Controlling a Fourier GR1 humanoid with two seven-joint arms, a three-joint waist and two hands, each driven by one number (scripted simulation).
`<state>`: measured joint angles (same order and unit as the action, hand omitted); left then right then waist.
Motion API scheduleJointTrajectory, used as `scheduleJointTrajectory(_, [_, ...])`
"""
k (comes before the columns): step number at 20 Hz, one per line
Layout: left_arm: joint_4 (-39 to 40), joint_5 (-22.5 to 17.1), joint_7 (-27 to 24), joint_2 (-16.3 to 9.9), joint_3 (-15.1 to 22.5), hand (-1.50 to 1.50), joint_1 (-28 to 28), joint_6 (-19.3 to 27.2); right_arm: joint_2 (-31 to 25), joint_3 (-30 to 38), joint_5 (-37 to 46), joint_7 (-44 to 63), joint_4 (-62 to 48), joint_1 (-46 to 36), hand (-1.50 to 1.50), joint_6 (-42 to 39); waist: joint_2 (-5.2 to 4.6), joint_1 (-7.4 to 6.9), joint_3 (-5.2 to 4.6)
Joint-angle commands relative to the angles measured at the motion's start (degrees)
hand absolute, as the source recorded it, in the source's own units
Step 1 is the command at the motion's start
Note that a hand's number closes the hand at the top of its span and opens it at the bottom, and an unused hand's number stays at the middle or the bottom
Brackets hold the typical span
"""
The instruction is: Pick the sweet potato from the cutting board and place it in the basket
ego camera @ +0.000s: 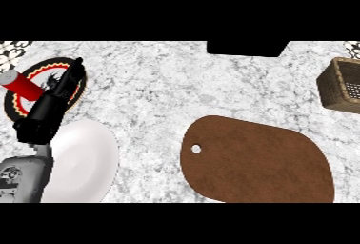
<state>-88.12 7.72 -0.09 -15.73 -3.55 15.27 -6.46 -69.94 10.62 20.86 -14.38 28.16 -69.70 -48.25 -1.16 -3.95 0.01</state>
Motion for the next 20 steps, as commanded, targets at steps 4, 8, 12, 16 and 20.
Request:
scheduleJointTrajectory(4, [-0.1,1.5,0.1,2.0,1.3,0.0,-0.6,1.8,-0.9,-9.3,9.0,-9.0,2.8,1.0,1.5,0.1,-0.19,0.76,0.12])
scheduleJointTrajectory(8, [-1.3,0.2,0.4,0.2,0.3,0.0,-0.7,-0.4,-0.5,-13.1,13.5,-13.2,2.1,1.5,1.5,6.3,-0.24,0.16,0.14])
scheduleJointTrajectory(12, [-1.3,1.7,0.2,1.5,0.8,0.0,-1.1,1.7,-0.8,-15.8,15.1,-19.6,-0.3,1.4,-1.5,4.4,0.01,0.99,0.08])
scheduleJointTrajectory(16, [-2.6,0.2,1.3,-0.4,-0.1,0.0,-1.1,-0.6,0.4,-16.2,14.0,-18.7,-3.6,-1.3,-1.5,0.9,0.16,0.3,0.05])
scheduleJointTrajectory(20, [-1.9,0.7,0.6,0.5,0.2,0.0,-1.8,0.1,0.6,-15.3,11.7,-19.1,-6.2,-3.5,-1.5,-1.1,0.08,0.29,0.06])
